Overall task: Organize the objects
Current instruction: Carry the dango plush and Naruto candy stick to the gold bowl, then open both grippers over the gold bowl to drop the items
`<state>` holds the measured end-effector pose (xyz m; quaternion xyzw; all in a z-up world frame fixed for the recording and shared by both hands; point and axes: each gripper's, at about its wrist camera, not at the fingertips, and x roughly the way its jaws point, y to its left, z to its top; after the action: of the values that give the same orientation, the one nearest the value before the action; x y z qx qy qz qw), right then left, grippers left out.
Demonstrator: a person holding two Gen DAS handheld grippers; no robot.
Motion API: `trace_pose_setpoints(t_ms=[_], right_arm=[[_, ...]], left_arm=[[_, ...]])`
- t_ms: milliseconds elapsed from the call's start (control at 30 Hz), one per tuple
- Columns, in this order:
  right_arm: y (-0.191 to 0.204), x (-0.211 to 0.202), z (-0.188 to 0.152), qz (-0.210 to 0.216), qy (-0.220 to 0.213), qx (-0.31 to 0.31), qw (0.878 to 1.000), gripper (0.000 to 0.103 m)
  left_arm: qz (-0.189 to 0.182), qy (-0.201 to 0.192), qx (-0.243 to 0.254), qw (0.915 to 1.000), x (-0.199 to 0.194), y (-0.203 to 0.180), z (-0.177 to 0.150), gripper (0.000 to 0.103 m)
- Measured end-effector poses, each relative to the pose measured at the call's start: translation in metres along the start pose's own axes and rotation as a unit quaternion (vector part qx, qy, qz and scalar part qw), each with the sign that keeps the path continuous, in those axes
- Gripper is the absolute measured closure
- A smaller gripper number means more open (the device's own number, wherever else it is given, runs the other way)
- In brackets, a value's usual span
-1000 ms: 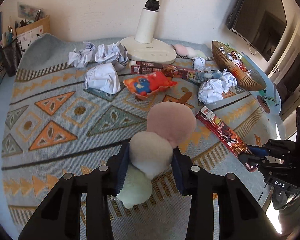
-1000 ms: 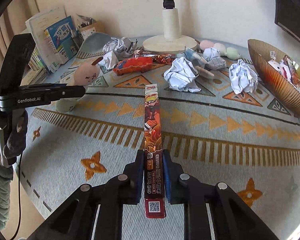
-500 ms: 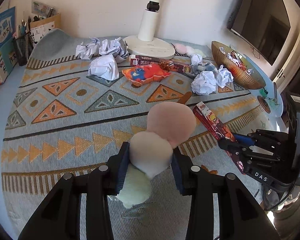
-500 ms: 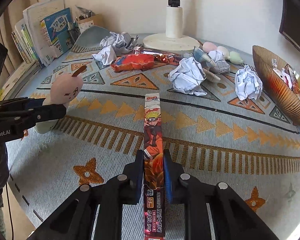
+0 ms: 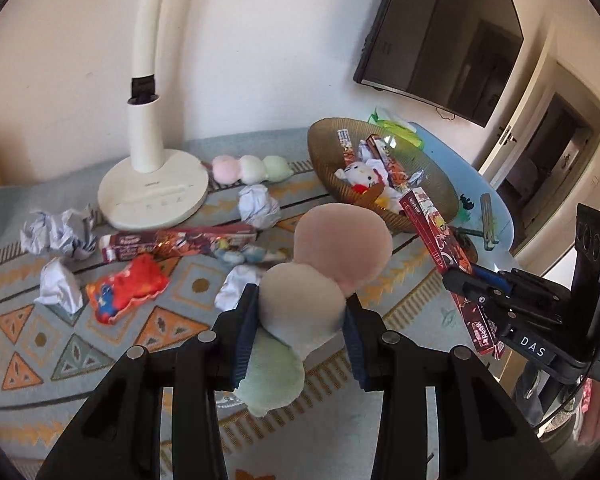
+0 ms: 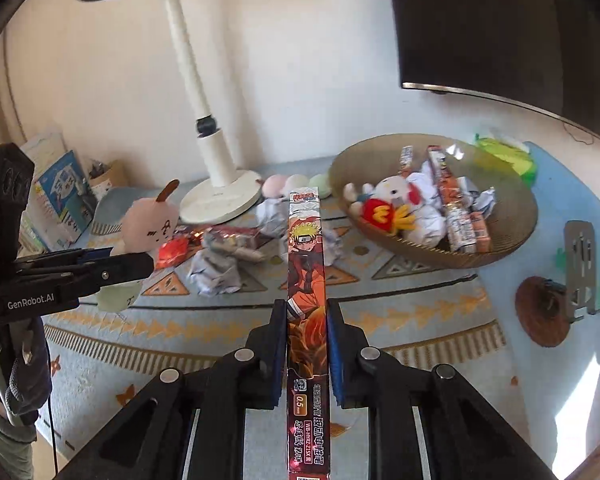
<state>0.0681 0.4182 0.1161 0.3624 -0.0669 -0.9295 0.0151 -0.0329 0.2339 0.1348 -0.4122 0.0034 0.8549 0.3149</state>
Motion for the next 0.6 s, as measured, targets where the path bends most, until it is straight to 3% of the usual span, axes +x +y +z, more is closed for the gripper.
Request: trace_pose_setpoints(t_ms=[100,200,400,433,467,500,533,600], right_arm=[[-0.052,-0.003,0.032,-0.046,-0.020,0.054,0.997,0.085],[-0.094,0.001,0.063,-0.073,-0.033,0.090,0.993,0.085],[-0.134,0.022,0.104,-0.109,-0.034,0.111,0.987,0.085],[-0.137,0.027,0.109,-0.112,-0.029,0.113,0.987,0.080],[-0.140,0.034,0.112,-0.114,-0.020,0.113,0.987,0.065],[-0.145,0.039,0.114,-0.116,-0.011,0.116,0.986,0.058],[-0.151,0.042,0.113,-0.114,-0.008,0.123,0.986,0.052],[-0.153,0.038,0.108,-0.106,-0.014,0.130,0.986,0.052]], left_arm=[[-0.032,0.007,0.001,0.9995,0.034,-0.030,0.046,0.066],[-0.036,0.003,0.008,0.9993,0.070,-0.057,0.085,0.066],[-0.035,-0.013,0.002,0.9993,0.125,-0.081,0.127,0.063],[-0.033,-0.031,0.003,0.9990,0.129,-0.081,0.129,0.056],[-0.028,-0.043,0.004,0.9987,0.133,-0.079,0.130,0.048],[-0.021,-0.042,-0.004,0.9989,0.138,-0.074,0.130,0.022],[-0.015,-0.039,-0.019,0.9989,0.141,-0.067,0.128,0.014],[-0.025,-0.039,-0.042,0.9981,0.138,-0.052,0.121,0.014]])
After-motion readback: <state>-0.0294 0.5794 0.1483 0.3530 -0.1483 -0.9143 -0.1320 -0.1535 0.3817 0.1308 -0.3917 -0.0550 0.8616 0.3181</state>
